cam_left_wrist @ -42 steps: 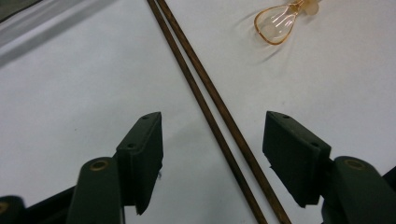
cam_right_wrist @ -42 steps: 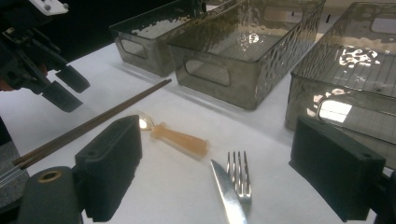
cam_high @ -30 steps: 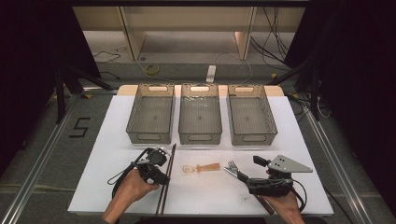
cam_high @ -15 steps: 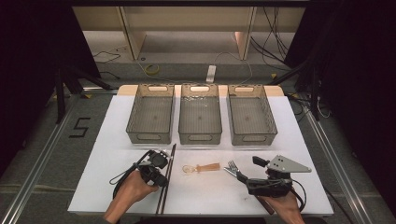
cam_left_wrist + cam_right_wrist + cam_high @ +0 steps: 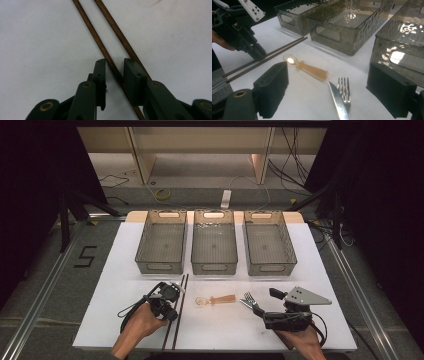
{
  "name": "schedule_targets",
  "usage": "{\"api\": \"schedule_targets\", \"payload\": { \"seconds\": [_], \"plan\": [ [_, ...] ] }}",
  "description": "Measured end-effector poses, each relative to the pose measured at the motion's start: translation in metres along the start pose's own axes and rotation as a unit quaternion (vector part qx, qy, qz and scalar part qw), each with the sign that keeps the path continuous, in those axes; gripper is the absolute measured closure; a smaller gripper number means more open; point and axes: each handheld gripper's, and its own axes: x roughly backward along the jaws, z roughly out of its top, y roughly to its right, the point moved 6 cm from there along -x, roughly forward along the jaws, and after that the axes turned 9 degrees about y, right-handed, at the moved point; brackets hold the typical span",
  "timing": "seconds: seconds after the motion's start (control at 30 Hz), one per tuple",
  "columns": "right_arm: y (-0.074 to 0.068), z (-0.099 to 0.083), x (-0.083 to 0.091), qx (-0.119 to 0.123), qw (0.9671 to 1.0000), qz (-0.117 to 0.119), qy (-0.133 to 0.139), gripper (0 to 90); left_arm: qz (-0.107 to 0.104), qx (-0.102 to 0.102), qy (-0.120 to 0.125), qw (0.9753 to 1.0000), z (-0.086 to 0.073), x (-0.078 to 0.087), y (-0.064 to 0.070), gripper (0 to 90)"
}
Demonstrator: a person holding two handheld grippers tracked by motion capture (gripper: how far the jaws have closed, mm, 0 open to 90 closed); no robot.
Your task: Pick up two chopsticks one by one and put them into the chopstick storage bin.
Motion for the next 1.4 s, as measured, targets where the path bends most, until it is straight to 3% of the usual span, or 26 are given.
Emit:
{"api": "schedule_targets", "payload": {
  "seconds": [0.37,0.47,0.83,1.17,1.4],
  "plan": [
    [-0.001,0.000,0.000,0.001,1.0000,0.004,-0.002,18.6,0.002,-0.005,0.000,1.0000,-0.002,0.001,-0.001,81.3],
    [-0.002,-0.001,0.000,0.002,1.0000,0.006,-0.004,18.6,-0.002,0.001,0.002,1.0000,-0.002,0.001,-0.001,84.2],
    [-0.002,-0.001,-0.001,0.005,0.9999,0.009,-0.008,18.8,-0.010,0.014,0.012,0.9998,-0.003,0.002,-0.004,85.2],
    [-0.002,-0.001,-0.001,0.004,0.9999,0.010,-0.007,18.9,-0.018,0.020,0.042,0.9988,0.000,0.014,-0.011,85.3],
    [-0.002,-0.001,-0.001,0.003,0.9999,0.010,-0.005,18.9,-0.029,0.011,0.066,0.9974,0.005,0.029,-0.011,85.3]
  ]
}}
